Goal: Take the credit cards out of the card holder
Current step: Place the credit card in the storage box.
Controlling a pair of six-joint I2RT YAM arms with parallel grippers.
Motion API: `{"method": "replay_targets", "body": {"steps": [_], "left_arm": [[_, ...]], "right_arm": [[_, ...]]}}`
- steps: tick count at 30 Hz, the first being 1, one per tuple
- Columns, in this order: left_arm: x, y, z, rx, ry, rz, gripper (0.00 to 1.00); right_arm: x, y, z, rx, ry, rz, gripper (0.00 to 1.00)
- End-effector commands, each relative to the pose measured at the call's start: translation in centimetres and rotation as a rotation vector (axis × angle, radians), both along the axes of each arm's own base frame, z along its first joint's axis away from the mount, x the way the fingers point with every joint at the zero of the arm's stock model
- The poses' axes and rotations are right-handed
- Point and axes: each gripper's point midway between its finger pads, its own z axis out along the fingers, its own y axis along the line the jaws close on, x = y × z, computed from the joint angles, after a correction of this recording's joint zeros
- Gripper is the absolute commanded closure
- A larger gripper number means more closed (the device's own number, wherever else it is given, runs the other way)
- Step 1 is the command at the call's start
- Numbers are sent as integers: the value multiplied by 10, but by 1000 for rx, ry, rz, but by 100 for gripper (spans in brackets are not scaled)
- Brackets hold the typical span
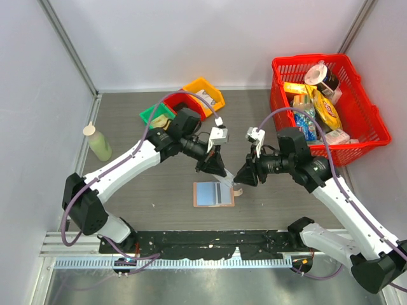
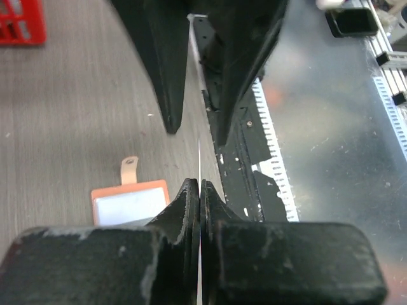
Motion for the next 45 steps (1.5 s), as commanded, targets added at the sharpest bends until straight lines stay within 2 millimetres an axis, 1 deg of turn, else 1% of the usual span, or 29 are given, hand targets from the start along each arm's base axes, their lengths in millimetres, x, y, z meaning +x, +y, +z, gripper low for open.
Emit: {"method": "replay_targets", "body": {"steps": [1, 2, 3, 4, 5, 6, 9, 11, 12, 14, 17, 18, 20, 21, 24, 25, 27, 28, 29, 30, 31, 32, 34, 36, 37, 40, 43, 44, 45], "left_arm": [[39, 11, 20, -71, 51, 171, 100], [64, 15, 18, -62, 60, 297, 100], [90, 20, 18, -59, 80, 441, 100], [110, 24, 17, -61, 98, 543, 100], [138, 35, 17, -66, 105, 679, 100], [161, 44, 16, -67, 127, 801, 100], [219, 72, 18, -110, 197, 1067, 100], [255, 83, 25, -199, 237, 1184, 100], [269, 88, 28, -236, 256, 1233, 100], [301, 95, 30, -303, 273, 1321, 100], [346, 96, 22, -342, 276, 1383, 100], [360, 91, 14, -341, 277, 1385, 100], [387, 82, 9, -354, 263, 1381, 100], [399, 79, 1, -344, 256, 1387, 100], [436, 81, -15, -336, 204, 1447, 99], [447, 81, -20, -340, 189, 1458, 99], [464, 81, -32, -345, 173, 1476, 98], [473, 81, -51, -329, 182, 1488, 98], [480, 78, -57, -333, 182, 1484, 98], [486, 78, -62, -339, 181, 1488, 97], [491, 76, -72, -331, 187, 1489, 96], [496, 73, -69, -348, 185, 1479, 95], [503, 67, -86, -338, 203, 1469, 93], [508, 65, -95, -338, 213, 1468, 91], [510, 65, -96, -340, 213, 1471, 86], [510, 68, -93, -340, 201, 1483, 70], [503, 72, -71, -361, 173, 1484, 55], [498, 73, -51, -384, 153, 1478, 49], [494, 75, -42, -388, 144, 1474, 46]], "right_arm": [[30, -9, 18, 25, -120, -190, 49], [37, -8, 24, 50, -143, -224, 40], [42, -12, 20, 54, -129, -286, 35], [47, -11, 26, 84, -152, -311, 29], [49, -13, 21, 97, -130, -354, 27], [55, -13, 27, 125, -153, -381, 25], [68, -21, 16, 152, -140, -504, 23], [77, -24, 15, 190, -154, -564, 23], [78, -26, 7, 199, -138, -588, 23], [81, -25, 11, 238, -145, -607, 21], [85, -26, -2, 231, -139, -628, 20], [86, -27, -6, 224, -133, -636, 20], [87, -27, -14, 212, -129, -639, 20], [88, -27, -15, 211, -127, -641, 20], [89, -26, -27, 199, -106, -641, 20], [90, -25, -26, 207, -110, -640, 20], [90, -25, -36, 191, -92, -642, 20], [90, -25, -41, 179, -82, -645, 20], [90, -24, -43, 175, -75, -642, 20], [93, -22, -38, 193, -92, -637, 20], [93, -21, -41, 187, -82, -634, 20], [93, -21, -42, 184, -78, -635, 20], [93, -20, -45, 183, -66, -635, 20], [93, -21, -47, 181, -58, -638, 20], [92, -20, -47, 180, -58, -635, 20], [92, -21, -46, 174, -61, -636, 20], [89, -27, -48, 139, -60, -648, 20], [88, -29, -48, 134, -62, -653, 20], [89, -31, -45, 135, -71, -660, 20]]}}
